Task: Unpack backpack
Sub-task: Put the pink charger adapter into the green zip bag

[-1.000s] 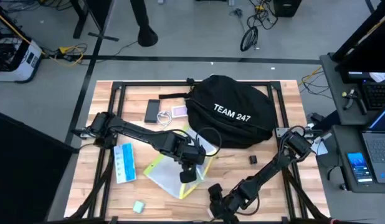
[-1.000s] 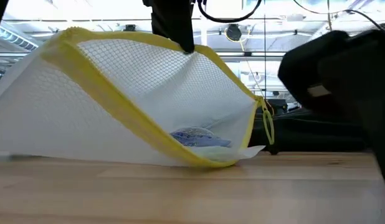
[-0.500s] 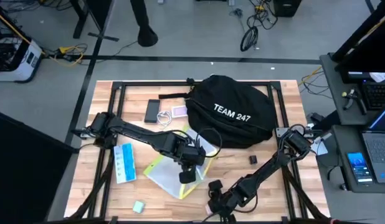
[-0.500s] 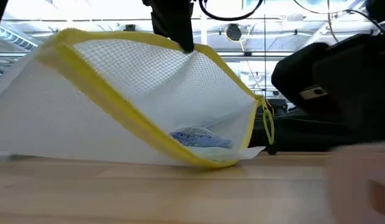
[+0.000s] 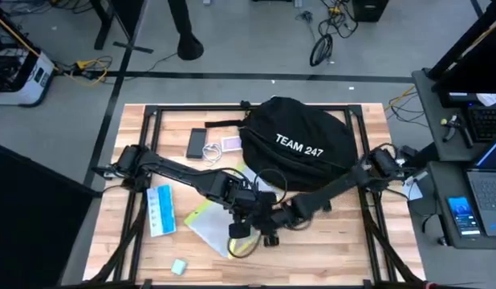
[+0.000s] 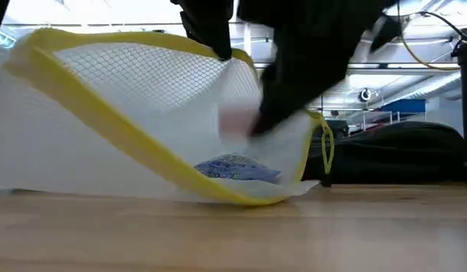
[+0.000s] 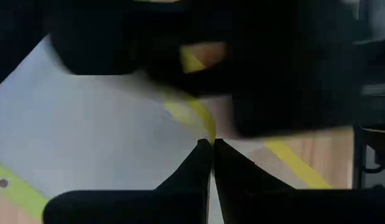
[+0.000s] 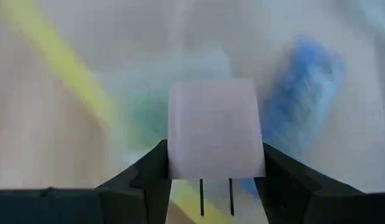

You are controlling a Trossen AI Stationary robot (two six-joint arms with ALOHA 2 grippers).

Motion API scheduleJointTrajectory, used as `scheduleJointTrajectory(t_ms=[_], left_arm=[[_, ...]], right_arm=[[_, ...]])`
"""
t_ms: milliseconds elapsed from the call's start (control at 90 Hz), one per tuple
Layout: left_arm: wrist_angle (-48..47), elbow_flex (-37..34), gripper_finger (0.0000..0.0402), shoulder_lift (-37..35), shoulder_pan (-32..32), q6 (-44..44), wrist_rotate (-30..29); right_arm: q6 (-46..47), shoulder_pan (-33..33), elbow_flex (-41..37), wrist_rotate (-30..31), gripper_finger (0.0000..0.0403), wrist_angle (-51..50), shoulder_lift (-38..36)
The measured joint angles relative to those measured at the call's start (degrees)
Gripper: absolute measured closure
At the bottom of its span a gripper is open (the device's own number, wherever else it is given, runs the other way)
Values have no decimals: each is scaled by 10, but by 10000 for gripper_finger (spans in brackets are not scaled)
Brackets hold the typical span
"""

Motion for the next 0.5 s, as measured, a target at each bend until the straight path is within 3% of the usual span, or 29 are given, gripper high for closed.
scheduleJointTrajectory(t_ms=[111,233,311,500], left_arm=[[-9,0,402,-1,4,-6,2],[-33,0,401,-1,6,-3,0],[-35,0,401,0,3,7,5],[-33,0,401,0,1,15,5]], right_arm=[[24,-23,3,-34,125,10,-4],[59,-20,3,-59,28,-44,-18],[68,-1,3,-50,18,-82,-33],[125,63,3,54,57,-195,-86]])
